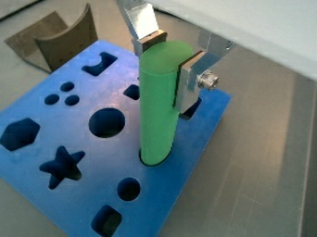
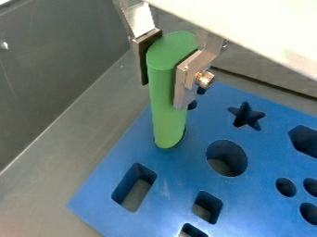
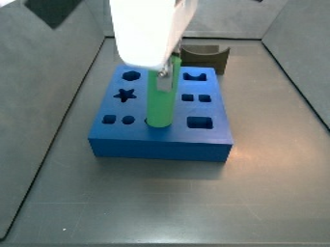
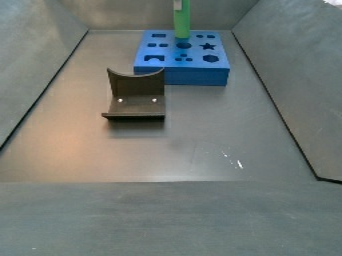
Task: Insert the oval object.
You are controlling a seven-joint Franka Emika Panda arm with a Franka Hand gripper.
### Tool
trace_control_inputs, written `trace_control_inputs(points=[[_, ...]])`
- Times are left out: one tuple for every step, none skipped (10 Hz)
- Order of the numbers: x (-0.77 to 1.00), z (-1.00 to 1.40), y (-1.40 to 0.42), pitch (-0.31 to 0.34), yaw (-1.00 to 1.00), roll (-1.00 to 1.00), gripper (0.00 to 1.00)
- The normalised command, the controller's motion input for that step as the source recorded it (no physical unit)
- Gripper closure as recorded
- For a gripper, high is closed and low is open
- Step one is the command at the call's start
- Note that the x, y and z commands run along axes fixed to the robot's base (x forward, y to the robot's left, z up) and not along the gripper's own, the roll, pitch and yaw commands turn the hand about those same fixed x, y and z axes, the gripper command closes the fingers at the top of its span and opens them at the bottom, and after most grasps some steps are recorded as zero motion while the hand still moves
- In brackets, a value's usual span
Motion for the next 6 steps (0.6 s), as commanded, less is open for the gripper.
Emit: trace_control_inputs(points=[[0.00, -0.40, -0.17, -0.191, 0.18, 0.06, 1.00], [0.00, -0.41, -0.23, -0.179, 0.08, 0.09, 1.00], [0.00, -0.43, -0.33, -0.170, 0.08, 0.13, 1.00], [0.00, -0.39, -0.34, -0.150, 0.11, 0.15, 1.00], [0.00, -0.05, -0.04, -0.093, 0.03, 0.00, 1.00], [0.00, 0.00, 0.00, 0.000, 0.00, 0.00, 1.00]])
